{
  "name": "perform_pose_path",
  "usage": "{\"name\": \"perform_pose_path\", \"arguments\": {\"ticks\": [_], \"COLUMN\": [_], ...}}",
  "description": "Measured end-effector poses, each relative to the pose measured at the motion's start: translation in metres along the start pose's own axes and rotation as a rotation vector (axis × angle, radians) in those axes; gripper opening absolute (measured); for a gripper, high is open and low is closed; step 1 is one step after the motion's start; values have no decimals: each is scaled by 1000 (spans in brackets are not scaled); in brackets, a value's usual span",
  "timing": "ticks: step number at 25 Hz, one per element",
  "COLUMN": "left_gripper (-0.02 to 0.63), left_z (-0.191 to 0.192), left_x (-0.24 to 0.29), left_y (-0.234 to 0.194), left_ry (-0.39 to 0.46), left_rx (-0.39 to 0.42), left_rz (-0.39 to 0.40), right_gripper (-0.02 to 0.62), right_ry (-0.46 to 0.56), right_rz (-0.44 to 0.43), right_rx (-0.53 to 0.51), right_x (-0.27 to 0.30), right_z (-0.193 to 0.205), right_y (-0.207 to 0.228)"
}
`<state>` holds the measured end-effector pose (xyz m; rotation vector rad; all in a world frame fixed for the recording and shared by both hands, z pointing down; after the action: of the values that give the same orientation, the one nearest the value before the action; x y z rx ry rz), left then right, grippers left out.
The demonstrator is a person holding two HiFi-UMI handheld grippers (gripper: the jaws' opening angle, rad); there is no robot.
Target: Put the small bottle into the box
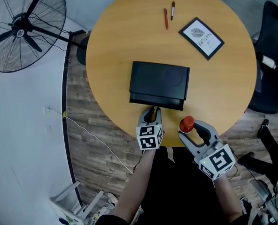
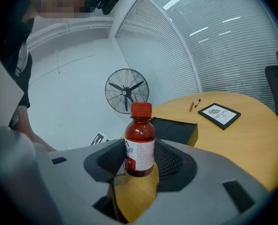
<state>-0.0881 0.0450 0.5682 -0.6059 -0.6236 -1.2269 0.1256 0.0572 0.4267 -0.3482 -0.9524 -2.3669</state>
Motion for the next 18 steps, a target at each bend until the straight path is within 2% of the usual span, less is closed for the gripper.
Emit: {"name": "perform_pose_path", "arguments": {"ticks": [18], "left_gripper": [66], "left_z": [24], "left_x": [-26], "left_y": [7], "left_ry": [-34], "left_rx": [-19], "left_rz": [15], "right_gripper": [206], "right_ry": [-32], "right_rz": [-54], "right_rx": [-45], "right_x": [21], "right_z": [-10], "right_y": [-13]}}
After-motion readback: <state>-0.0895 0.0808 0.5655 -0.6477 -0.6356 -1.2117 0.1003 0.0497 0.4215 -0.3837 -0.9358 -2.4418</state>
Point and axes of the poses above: the fingertips, and each gripper's own axes: x forward along the fingers, y to its right, z out of its underside, the point moved 10 cm from there along -x, backward along the fingers, and after that the axes turned 12 degrees about x, right-handed, at the moved point
